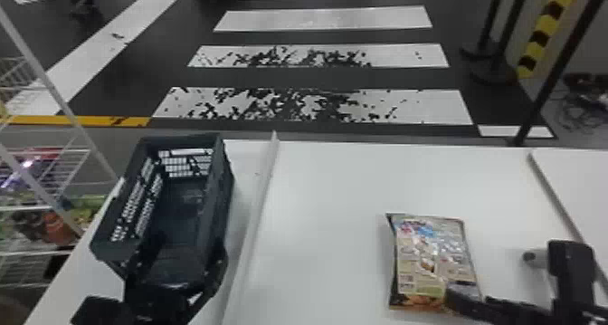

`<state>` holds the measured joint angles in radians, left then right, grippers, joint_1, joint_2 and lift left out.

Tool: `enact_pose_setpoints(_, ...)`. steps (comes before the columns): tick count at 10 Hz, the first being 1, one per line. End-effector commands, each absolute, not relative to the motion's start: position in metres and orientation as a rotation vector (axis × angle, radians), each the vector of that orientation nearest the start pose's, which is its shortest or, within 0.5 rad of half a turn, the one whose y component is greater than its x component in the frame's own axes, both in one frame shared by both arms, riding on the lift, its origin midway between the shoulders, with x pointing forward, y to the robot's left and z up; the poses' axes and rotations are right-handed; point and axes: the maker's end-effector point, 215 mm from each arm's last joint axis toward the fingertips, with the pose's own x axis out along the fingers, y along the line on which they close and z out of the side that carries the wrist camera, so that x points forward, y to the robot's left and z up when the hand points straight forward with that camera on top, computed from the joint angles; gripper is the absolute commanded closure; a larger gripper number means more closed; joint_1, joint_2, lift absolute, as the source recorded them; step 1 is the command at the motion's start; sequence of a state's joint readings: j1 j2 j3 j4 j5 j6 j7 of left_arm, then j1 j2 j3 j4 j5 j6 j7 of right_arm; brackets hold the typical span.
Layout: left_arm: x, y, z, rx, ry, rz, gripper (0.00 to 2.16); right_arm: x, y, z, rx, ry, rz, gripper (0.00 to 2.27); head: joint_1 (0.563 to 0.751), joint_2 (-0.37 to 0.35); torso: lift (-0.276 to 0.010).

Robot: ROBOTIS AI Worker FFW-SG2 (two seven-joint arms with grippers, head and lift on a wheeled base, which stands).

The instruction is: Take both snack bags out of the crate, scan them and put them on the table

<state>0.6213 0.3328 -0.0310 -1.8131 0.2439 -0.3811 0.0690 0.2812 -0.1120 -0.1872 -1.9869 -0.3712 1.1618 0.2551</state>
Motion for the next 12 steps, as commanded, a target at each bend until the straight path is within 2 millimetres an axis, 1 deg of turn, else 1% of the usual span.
enact_pose_setpoints(1, 0.388, 0.287, -0.394, 0.028, 0.015, -0.058, 0.07, 0.380, -0.222, -0.535, 0.355, 0.962, 0.251, 0.67, 0.695, 0.104, -0.092)
enact_pose_setpoints(2, 0.388, 0.287, -0.394, 0.028, 0.015, -0.058, 0.07, 0.379, -0.224, -0.538, 0.349, 0.966, 0.244, 1.70, 0.695, 0.101, -0.092)
enact_pose_setpoints(3, 0.389, 0.287, -0.394, 0.028, 0.014, -0.058, 0.07, 0.377, -0.227, -0.541, 0.345, 0.977, 0.235, 2.22, 0.695, 0.098, -0.092)
enact_pose_setpoints(5, 0.389, 0.287, -0.394, 0.027, 0.014, -0.057, 0.07, 0.378, -0.231, -0.543, 0.332, 0.976, 0.227, 2.25, 0.695, 0.090, -0.092)
enact_pose_setpoints(7, 0.389, 0.288, -0.395, 0.027, 0.015, -0.055, 0.08, 0.385, -0.233, -0.539, 0.308, 0.935, 0.224, 2.25, 0.695, 0.084, -0.092)
enact_pose_setpoints(8, 0.388, 0.288, -0.395, 0.027, 0.017, -0.055, 0.08, 0.387, -0.233, -0.533, 0.327, 0.913, 0.228, 2.25, 0.695, 0.080, -0.092)
enact_pose_setpoints(9, 0.388, 0.288, -0.396, 0.028, 0.018, -0.054, 0.08, 0.392, -0.234, -0.522, 0.378, 0.885, 0.235, 2.25, 0.695, 0.081, -0.092)
enact_pose_setpoints(11, 0.388, 0.289, -0.395, 0.029, 0.017, -0.052, 0.08, 0.399, -0.241, -0.499, 0.466, 0.831, 0.246, 2.25, 0.695, 0.078, -0.092)
enact_pose_setpoints(12, 0.388, 0.289, -0.395, 0.029, 0.017, -0.052, 0.08, 0.401, -0.249, -0.488, 0.508, 0.806, 0.239, 2.25, 0.695, 0.077, -0.092)
